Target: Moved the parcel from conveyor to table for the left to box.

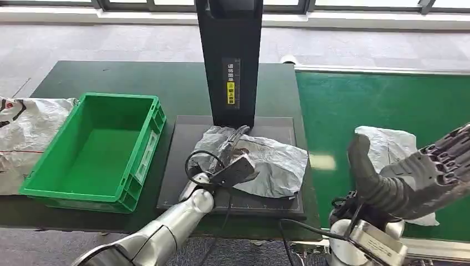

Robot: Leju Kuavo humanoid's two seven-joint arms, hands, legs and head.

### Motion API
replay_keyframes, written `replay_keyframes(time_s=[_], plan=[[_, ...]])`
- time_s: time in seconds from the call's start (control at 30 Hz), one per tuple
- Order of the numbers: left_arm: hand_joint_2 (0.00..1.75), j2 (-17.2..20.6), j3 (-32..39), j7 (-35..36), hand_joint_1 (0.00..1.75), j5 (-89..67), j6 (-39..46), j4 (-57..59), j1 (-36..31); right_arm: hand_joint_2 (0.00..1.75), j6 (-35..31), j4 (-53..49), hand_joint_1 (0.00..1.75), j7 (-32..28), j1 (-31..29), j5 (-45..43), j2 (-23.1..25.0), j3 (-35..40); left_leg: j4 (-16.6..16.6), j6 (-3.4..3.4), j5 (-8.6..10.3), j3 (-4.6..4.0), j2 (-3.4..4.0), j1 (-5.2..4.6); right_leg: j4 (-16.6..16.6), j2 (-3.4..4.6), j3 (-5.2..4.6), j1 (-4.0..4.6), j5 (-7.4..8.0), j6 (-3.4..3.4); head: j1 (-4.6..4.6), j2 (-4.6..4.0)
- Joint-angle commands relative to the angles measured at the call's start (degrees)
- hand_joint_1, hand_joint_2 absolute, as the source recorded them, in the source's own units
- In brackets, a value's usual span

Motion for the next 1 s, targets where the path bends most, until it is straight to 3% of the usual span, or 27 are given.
replay_keyframes(time_s=[0.03, 0.2, 0.23, 0.27, 0.3, 0.37, 0.6, 0.77, 0.8, 0.83, 0.9, 0.93, 1.0], plan=[[1.75, 2.07, -11.59, 13.31, 0.0, -6.13, 2.62, 14.72, -3.66, 1.75, 0.0, -0.62, 0.0, 0.13, 1.83, -0.6, 1.01, 2.77, -0.19, 0.03, 0.02, 0.2, 0.08, 0.02, -0.2, 0.11, 0.18, 0.03, 0.05, -0.01, 0.0, 0.0], [1.75, 2.82, -13.14, 16.03, 0.0, -8.17, 2.34, 14.35, -2.54, 1.75, 0.0, -0.71, 0.0, 0.13, 2.07, -0.3, 1.01, 2.64, -0.2, 0.02, 0.04, 0.2, 0.11, -0.01, -0.17, 0.12, 0.14, 0.01, 0.06, -0.01, 0.0, 0.0], [1.75, 2.84, -13.35, 16.59, 0.07, -8.55, 1.96, 14.14, -2.45, 1.75, 0.0, -0.52, 0.0, 0.13, 2.14, -0.09, 1.01, 2.58, -0.22, 0.02, 0.05, 0.2, 0.1, 0.01, -0.21, 0.12, 0.16, 0.03, 0.08, -0.01, 0.0, 0.0], [1.75, 2.84, -12.95, 16.55, 0.38, -8.5, 1.97, 13.74, -2.32, 1.75, 0.0, -0.54, 0.0, 0.13, 2.17, 0.09, 1.01, 2.42, -0.25, 0.03, 0.06, 0.21, 0.09, 0.01, -0.25, 0.11, 0.18, 0.03, 0.09, 0.0, 0.0, 0.0], [1.75, 2.79, -12.97, 16.62, 1.68, -8.65, 1.91, 13.73, -2.35, 1.75, 0.0, -0.53, 0.0, 0.13, 2.2, 0.17, 1.01, 2.37, -0.24, 0.04, 0.05, 0.22, 0.11, 0.0, -0.23, 0.14, 0.19, 0.02, 0.08, 0.0, 0.0, 0.0], [1.75, 2.73, -13.09, 17.02, 1.75, -9.22, 1.8, 13.74, -2.42, 1.75, 0.0, -0.54, 0.0, 0.13, 2.31, 0.32, 1.01, 2.23, -0.24, 0.03, 0.06, 0.22, 0.1, 0.0, -0.24, 0.13, 0.2, 0.02, 0.09, 0.0, 0.0, 0.0], [1.75, 3.22, -15.35, 20.3, 1.75, -12.67, 3.86, 13.97, -2.51, 1.75, 0.0, -0.32, 0.0, 0.13, 2.44, 0.51, 1.01, 2.23, -0.18, 0.02, 0.05, 0.29, 0.07, 0.01, -0.17, 0.08, 0.31, 0.03, 0.07, 0.0, 0.0, 0.0], [1.75, 4.29, -16.83, 23.9, 1.75, -17.86, 17.27, 12.92, -3.9, 1.75, 0.0, -0.74, 0.0, 0.13, 3.26, 0.79, 1.01, 1.24, -0.15, 0.01, 0.04, 0.34, 0.07, 0.03, -0.15, 0.07, 0.35, 0.04, 0.06, -0.02, 0.0, 0.0], [1.75, 7.57, -10.96, 29.25, 1.75, -28.4, 17.82, 0.56, -2.34, 1.75, 0.0, -0.99, 0.0, 0.13, 3.43, 1.15, 1.01, 0.56, -0.23, 0.02, 0.09, 0.35, 0.07, 0.01, -0.21, 0.08, 0.34, 0.03, 0.1, -0.02, 0.0, 0.0], [1.75, 7.38, -8.26, 28.67, 1.75, -30.75, 17.82, -0.03, -2.79, 1.75, 0.0, -1.18, 0.0, 0.13, 3.53, 1.27, 1.01, 0.34, -0.07, 0.0, 0.03, 0.25, 0.03, 0.03, -0.05, 0.03, 0.26, 0.04, 0.04, -0.02, 0.0, 0.0], [1.75, 6.16, 7.43, 26.11, 1.75, -45.53, 17.82, -9.55, 0.28, 1.75, 0.0, -1.74, 0.0, 0.13, 3.75, 1.42, 1.01, -0.62, -0.08, 0.0, 0.06, 0.19, 0.06, 0.04, -0.07, 0.04, 0.17, 0.05, 0.07, -0.03, 0.0, 0.0], [1.75, 5.51, 10.7, 25.19, 1.75, -48.34, 17.82, -11.17, 0.92, 1.75, 0.0, -1.75, 0.0, 0.13, 3.79, 1.41, 1.01, -0.66, -0.14, 0.0, 0.09, 0.19, 0.04, 0.02, -0.12, 0.02, 0.15, 0.04, 0.1, -0.04, 0.0, 0.0], [1.75, 5.51, 10.7, 25.19, 1.75, -48.34, 17.82, -11.17, 0.92, 1.75, 0.0, -1.75, 0.0, 0.13, 3.79, 1.41, 1.01, -0.66, -0.06, 0.0, 0.1, 0.14, -0.11, 0.01, -0.05, -0.14, 0.15, 0.02, 0.02, -0.03, 0.02, 0.0]])
